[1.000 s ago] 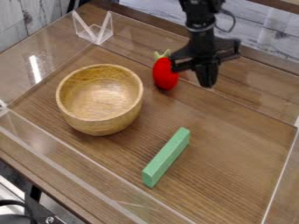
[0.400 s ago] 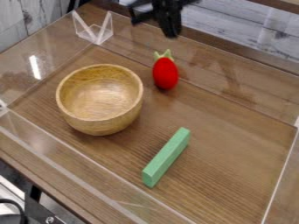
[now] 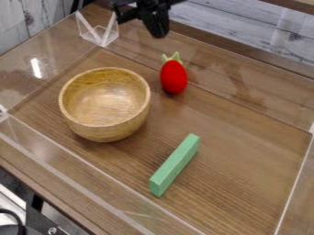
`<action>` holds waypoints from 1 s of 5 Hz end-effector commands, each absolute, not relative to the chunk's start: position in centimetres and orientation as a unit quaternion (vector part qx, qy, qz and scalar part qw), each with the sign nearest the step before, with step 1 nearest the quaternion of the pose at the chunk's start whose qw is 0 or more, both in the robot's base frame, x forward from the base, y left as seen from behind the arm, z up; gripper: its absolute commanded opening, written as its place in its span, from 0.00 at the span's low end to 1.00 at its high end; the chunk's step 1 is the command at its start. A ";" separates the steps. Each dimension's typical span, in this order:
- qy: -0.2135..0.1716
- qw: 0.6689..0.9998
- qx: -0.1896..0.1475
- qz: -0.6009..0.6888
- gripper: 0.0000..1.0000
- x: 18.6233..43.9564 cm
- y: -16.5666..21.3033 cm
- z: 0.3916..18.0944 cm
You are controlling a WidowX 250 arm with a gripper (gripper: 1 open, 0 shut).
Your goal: Move the red fruit to the left side of the table
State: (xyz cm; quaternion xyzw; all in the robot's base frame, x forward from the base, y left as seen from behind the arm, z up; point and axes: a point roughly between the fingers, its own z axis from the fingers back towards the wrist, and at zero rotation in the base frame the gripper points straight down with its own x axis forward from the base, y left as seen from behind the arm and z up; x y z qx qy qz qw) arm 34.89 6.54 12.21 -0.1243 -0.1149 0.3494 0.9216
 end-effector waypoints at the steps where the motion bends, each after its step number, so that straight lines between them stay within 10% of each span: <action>1: -0.130 0.933 -0.112 0.317 1.00 34.6 5.8 12.1; 5: -0.110 0.923 -0.066 0.362 1.00 36.0 6.6 5.5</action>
